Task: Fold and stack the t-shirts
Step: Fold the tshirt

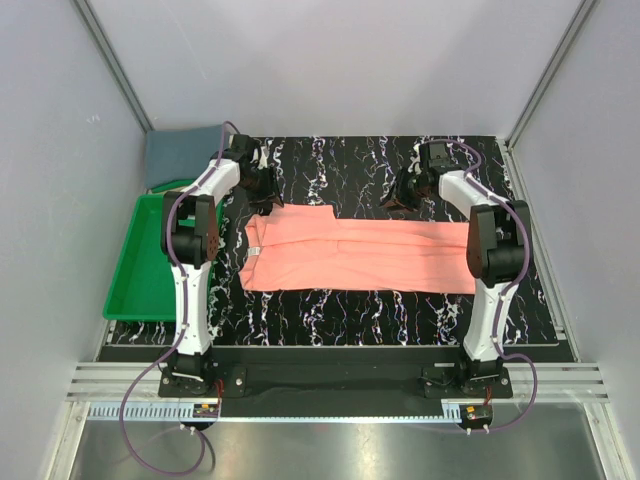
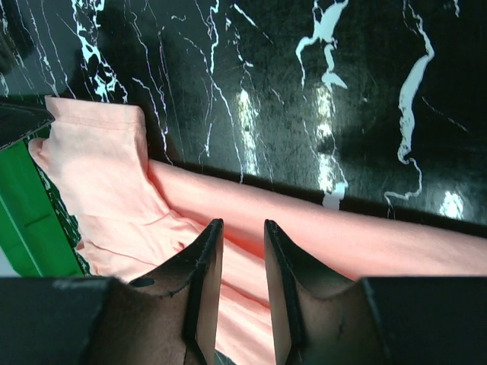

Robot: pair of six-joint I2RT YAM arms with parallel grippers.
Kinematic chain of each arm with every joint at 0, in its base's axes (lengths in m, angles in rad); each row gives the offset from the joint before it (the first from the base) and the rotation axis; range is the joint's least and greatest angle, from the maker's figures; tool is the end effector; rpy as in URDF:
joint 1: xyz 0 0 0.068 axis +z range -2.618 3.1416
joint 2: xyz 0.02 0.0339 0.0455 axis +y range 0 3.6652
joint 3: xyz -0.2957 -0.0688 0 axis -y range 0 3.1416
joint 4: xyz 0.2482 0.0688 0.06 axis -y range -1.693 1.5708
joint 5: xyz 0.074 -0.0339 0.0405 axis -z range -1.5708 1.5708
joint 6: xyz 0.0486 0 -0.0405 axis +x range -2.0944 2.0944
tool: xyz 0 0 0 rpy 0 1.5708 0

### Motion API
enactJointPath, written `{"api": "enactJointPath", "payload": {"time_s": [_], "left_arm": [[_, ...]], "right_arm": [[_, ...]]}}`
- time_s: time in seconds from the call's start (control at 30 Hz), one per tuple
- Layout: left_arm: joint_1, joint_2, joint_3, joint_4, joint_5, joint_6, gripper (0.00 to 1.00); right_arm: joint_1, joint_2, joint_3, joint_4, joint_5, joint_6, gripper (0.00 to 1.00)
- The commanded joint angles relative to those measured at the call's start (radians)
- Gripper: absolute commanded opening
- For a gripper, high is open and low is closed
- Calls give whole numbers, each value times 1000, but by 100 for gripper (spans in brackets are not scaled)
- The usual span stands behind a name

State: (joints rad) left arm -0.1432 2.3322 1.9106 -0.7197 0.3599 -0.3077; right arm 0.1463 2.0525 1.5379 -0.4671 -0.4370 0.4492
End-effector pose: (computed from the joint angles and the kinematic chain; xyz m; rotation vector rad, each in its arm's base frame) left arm 0.5170 -0.0918 0.1721 -0.1167 2.7380 -0.6191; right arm 0.4602 0.0886 0.2075 0.2189 2.5940 0.7825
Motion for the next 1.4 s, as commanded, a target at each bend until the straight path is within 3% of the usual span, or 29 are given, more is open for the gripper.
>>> {"api": "enactJointPath", "payload": {"time_s": [0.0,0.1,0.13,0.27,0.4,0.9,0.93,1.03,1.07,1.13,1.37], "left_arm": [[-2,16,33,8,7,22,47],[-1,12,39,9,17,25,39],[-1,10,42,9,22,25,29],[-2,3,48,9,56,15,10],[-2,-17,41,11,89,-8,1],[-1,-106,-13,31,146,-25,0],[-2,-108,-12,32,151,-30,0],[-1,-116,-16,34,165,-44,0],[-2,-120,-21,34,168,-47,0],[-1,-138,-39,35,165,-57,0],[-1,-257,-154,37,152,-93,0]], "right_arm": [[21,43,56,38,-34,-20,35],[48,99,116,65,-63,-41,37],[55,132,138,64,-74,-41,37],[90,201,246,88,-121,-26,41],[139,271,312,145,-170,3,41],[230,420,415,156,-186,22,43],[234,422,418,157,-184,19,42],[240,408,415,160,-177,8,24],[240,400,412,162,-180,0,12],[240,361,401,163,-177,-20,4],[240,193,243,197,-180,-41,0]]}}
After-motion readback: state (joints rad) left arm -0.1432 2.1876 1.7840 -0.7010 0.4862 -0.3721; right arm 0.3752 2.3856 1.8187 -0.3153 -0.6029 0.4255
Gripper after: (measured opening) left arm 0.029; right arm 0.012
